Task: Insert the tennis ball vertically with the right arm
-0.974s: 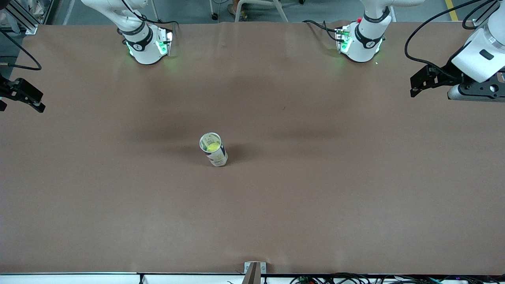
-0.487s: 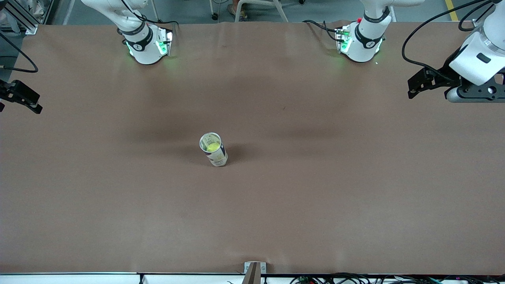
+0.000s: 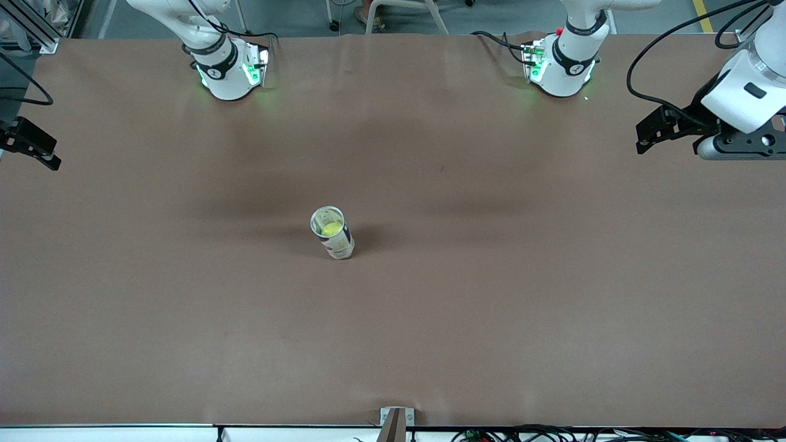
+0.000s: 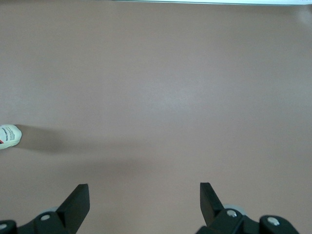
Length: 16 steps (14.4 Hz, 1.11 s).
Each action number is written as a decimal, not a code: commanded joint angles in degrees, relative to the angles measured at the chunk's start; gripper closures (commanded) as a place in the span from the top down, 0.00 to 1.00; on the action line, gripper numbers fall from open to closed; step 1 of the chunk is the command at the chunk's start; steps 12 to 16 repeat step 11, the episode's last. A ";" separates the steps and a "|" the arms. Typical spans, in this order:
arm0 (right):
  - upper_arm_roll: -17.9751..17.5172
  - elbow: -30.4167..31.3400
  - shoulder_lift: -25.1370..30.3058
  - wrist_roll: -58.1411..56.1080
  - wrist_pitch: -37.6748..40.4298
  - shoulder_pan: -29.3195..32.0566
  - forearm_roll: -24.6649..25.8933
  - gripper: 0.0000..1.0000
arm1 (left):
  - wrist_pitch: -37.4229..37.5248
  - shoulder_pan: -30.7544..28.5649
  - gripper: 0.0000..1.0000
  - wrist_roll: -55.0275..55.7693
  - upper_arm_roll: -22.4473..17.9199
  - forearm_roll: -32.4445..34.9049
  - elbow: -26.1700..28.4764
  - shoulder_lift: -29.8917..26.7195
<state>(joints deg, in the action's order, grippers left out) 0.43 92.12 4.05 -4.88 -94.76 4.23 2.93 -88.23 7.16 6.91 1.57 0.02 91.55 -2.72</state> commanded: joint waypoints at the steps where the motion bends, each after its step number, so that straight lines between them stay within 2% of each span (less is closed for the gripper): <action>1: -0.35 -0.10 0.52 -0.57 -0.07 -0.71 -1.00 1.00 | -0.45 -0.74 1.00 -0.41 -0.08 0.34 0.47 -0.97; 5: 1.85 0.07 0.43 1.54 -0.69 -3.88 -0.38 1.00 | -0.45 -1.09 1.00 -3.47 -0.17 0.34 1.27 -1.68; 10: 1.85 1.39 0.69 1.72 -0.77 -2.74 -0.91 1.00 | -0.45 -1.09 1.00 -2.44 -0.17 0.34 -1.10 0.17; 16: 1.85 2.35 1.13 1.72 -0.86 -2.65 -0.91 1.00 | -0.45 -0.92 1.00 -2.17 -0.25 0.34 -1.19 0.17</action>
